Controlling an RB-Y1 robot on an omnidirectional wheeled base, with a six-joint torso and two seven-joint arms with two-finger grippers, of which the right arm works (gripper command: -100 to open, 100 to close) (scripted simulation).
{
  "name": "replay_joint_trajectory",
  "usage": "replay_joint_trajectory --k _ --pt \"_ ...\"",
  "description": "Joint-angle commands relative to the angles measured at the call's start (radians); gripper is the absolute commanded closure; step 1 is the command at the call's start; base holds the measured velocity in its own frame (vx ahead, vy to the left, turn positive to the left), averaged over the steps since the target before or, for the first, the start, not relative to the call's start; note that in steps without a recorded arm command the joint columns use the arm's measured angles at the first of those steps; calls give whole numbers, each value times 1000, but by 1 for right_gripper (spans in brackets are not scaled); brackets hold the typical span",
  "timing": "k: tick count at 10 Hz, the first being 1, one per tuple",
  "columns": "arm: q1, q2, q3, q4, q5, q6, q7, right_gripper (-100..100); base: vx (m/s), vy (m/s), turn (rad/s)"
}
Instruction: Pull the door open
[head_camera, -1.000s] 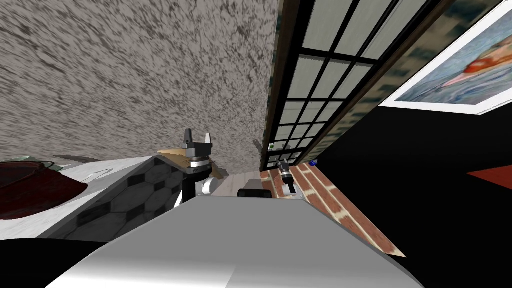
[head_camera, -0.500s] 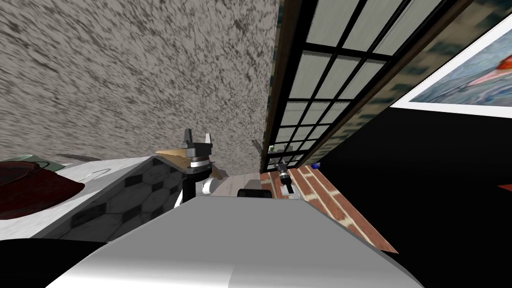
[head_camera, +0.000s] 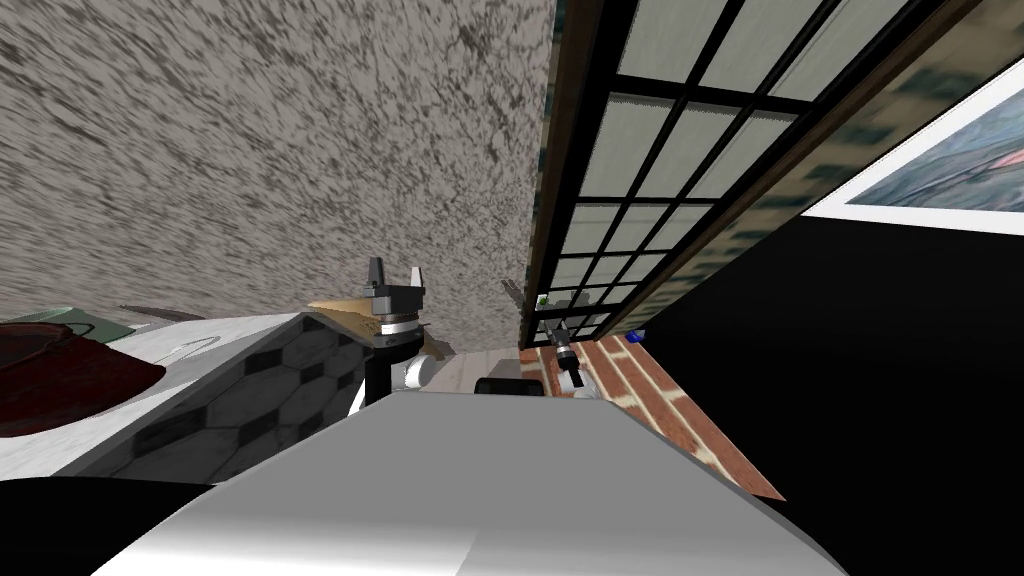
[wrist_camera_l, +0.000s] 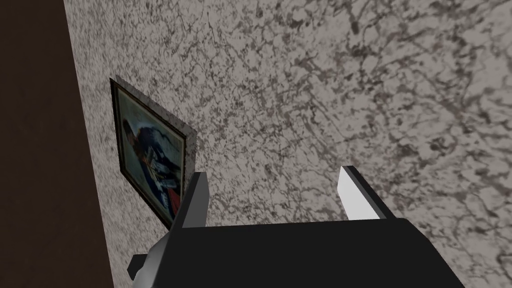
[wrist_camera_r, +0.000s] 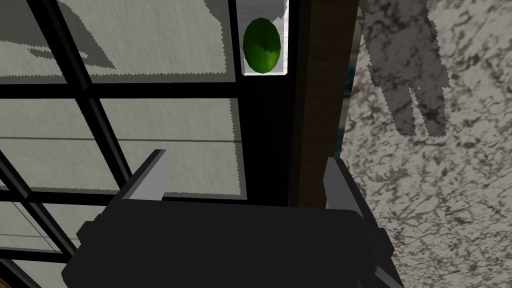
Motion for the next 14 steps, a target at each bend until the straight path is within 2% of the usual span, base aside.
replay_joint_trajectory --k 1,3,4,5,6,7,9,12,14 --pt "-14 3 -5 32 9 -7 27 -100 58 -42 31" --pt "-34 13 -11 83 26 -17 74 -100 71 -54 52" --pt "-39 16 -13 96 30 -20 85 -100 66 -60 44" --pt "-33 14 -12 85 27 -18 75 -100 24 -25 10" --pt "-20 -16 -28 105 -1 -21 87 -100 -42 18 114" --pt "-13 -31 -38 115 -18 -22 93 -100 -81 39 132" --pt "-13 -31 -38 115 -18 -22 93 -100 -43 27 4" --pt "11 -77 -73 154 -81 -26 113 -100 -48 26 124" --pt "11 -77 -73 154 -81 -26 113 -100 -23 8 18"
